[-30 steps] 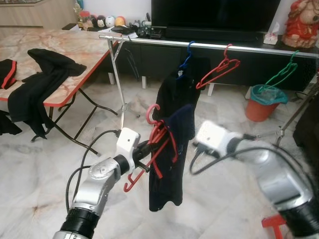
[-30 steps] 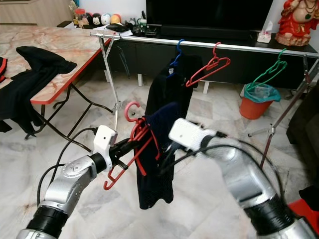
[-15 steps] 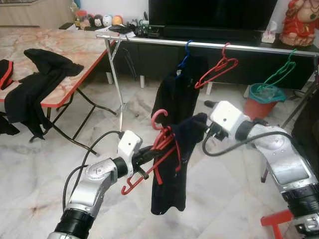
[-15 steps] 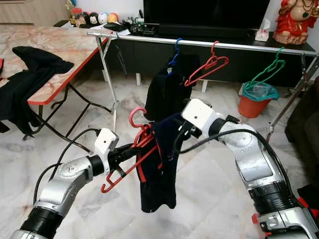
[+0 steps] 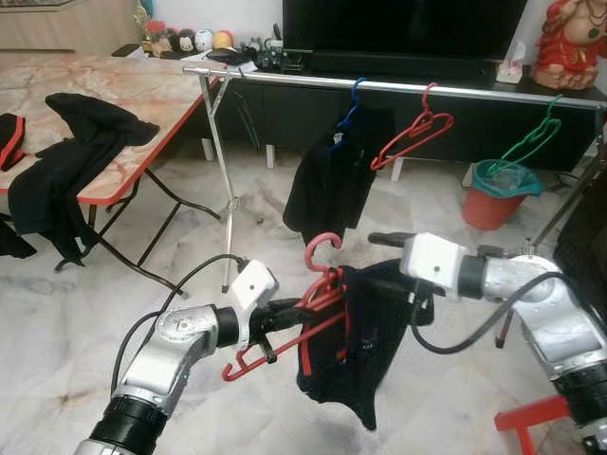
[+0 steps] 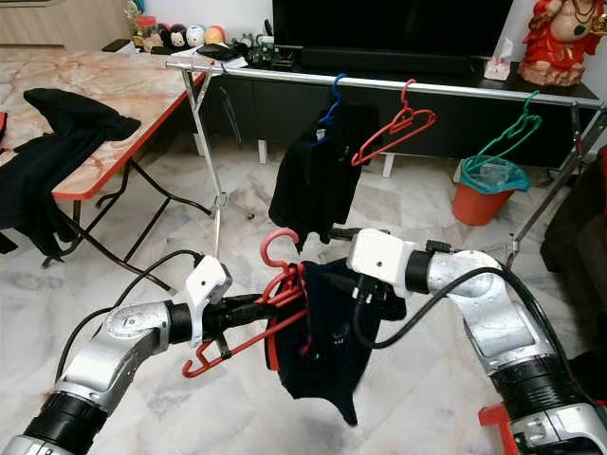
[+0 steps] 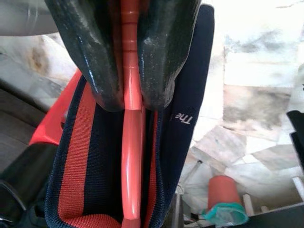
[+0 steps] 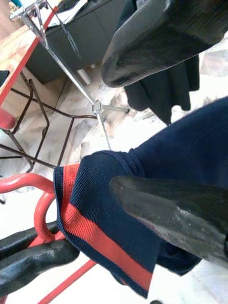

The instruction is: Hang hanger

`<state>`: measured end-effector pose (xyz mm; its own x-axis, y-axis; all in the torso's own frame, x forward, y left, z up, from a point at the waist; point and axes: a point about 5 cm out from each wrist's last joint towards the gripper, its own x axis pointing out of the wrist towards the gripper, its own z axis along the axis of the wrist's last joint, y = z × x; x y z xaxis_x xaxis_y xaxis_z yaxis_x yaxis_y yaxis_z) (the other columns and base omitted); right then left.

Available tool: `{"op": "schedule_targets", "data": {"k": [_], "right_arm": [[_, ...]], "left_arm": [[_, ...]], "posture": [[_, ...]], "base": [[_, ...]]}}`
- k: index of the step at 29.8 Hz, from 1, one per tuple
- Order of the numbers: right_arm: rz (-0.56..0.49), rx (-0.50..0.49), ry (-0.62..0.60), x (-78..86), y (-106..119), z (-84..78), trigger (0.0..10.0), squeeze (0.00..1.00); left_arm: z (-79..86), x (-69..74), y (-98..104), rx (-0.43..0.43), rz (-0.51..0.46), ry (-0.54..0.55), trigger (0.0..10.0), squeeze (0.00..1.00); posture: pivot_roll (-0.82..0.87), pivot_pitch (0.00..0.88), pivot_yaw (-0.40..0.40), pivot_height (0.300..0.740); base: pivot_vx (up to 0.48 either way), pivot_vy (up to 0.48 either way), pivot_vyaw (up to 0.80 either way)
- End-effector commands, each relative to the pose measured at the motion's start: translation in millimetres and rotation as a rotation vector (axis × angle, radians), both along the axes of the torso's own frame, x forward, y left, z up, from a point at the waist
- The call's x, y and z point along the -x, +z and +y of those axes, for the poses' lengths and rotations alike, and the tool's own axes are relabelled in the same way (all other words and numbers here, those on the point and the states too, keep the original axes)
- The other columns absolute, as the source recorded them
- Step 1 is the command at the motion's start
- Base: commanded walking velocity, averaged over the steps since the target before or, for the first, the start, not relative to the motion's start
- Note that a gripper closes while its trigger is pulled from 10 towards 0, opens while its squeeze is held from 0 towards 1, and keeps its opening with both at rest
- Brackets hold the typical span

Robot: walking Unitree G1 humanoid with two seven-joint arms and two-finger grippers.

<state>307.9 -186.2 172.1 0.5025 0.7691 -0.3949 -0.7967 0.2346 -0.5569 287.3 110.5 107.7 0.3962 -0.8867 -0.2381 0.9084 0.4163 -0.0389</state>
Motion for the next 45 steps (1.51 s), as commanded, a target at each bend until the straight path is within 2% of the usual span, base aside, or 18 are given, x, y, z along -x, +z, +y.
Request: {"op": "schedule_targets", "data": {"k": [1, 6, 15, 19, 22, 24, 27, 30, 33, 35, 38, 45], "right_arm": [[0.018, 0.029, 0.039, 1.8, 2.9, -5.6, 10.0, 0.0], [0.053, 0.07, 0.084, 2.9, 5.0, -17.4, 10.0, 0.0], [0.083, 0.098, 0.157, 6.0, -1.4, -14.6, 10.0, 0.0], [0.161, 0.11, 0.218, 10.9, -8.2, -13.3, 10.0, 0.0], [0.181, 0.112, 0.233, 12.3, -10.8, -13.0, 10.0, 0.0], [0.233, 0.147, 0.269, 16.8, -18.2, -14.0, 10.0, 0.0], [0.247, 0.133, 0.267, 16.6, -20.8, -13.4, 10.0, 0.0], [0.303, 0.158, 0.303, 21.4, -26.6, -13.6, 10.0, 0.0], [0.275, 0.168, 0.281, 17.6, -29.6, -13.6, 10.0, 0.0], [0.23, 0.132, 0.238, 9.6, -28.8, -10.9, 10.0, 0.0], [0.213, 0.124, 0.223, 6.2, -28.6, -9.2, 10.0, 0.0], [0.245, 0.13, 0.237, 6.4, -36.3, -7.0, 10.0, 0.0]], "left_arm": [[-1.7, -0.7, 12.3, 0.0, -0.04, -0.057, 10.0, 0.0], [1.4, 0.5, 11.1, -0.029, -0.035, -0.091, 10.0, 0.0], [-0.2, 6.8, 13.1, -0.045, -0.024, -0.173, 10.0, 0.0], [-1.7, 6.6, 15.5, -0.054, -0.034, -0.202, 10.0, 0.0], [-2.4, 6.1, 16.2, -0.055, -0.036, -0.207, 10.0, 0.0], [-3.9, 6.0, 18.0, -0.056, -0.042, -0.219, 10.0, 0.0], [-4.6, 6.5, 18.3, -0.057, -0.042, -0.223, 10.0, 0.0], [-5.5, 7.0, 19.4, -0.055, -0.045, -0.227, 10.0, 0.0], [-6.8, 7.5, 20.3, -0.052, -0.047, -0.233, 10.0, 0.0], [-8.0, 7.6, 21.6, -0.05, -0.051, -0.239, 10.0, 0.0], [-8.5, 7.6, 21.8, -0.049, -0.052, -0.242, 10.0, 0.0], [-11.3, 7.7, 21.7, -0.047, -0.05, -0.249, 10.0, 0.0]], "posture": [[0.0, 0.0, -0.022, 0.74], [-0.01, 0.0, -0.023, 0.74], [0.0, 0.0, -0.026, 0.74], [0.0, 0.0, -0.028, 0.74], [0.0, 0.0, -0.029, 0.74], [0.0, 0.0, -0.03, 0.74], [0.0, 0.0, -0.032, 0.74], [0.01, 0.0, -0.034, 0.74], [0.01, 0.0, -0.036, 0.74], [0.01, 0.0, -0.038, 0.74], [0.01, 0.0, -0.038, 0.74], [0.01, 0.0, -0.038, 0.74]], "base": [[0.0, 0.0, 0.0], [0.0, 0.0, 0.0], [0.0, 0.0, 0.0], [0.0, 0.0, 0.0], [0.0, 0.0, 0.0], [0.0, 0.0, 0.0], [0.0, 0.0, 0.0], [0.0, 0.0, 0.0], [0.0, 0.0, 0.0], [0.0, 0.0, 0.0], [0.0, 0.0, 0.0], [0.0, 0.0, 0.0]]}}
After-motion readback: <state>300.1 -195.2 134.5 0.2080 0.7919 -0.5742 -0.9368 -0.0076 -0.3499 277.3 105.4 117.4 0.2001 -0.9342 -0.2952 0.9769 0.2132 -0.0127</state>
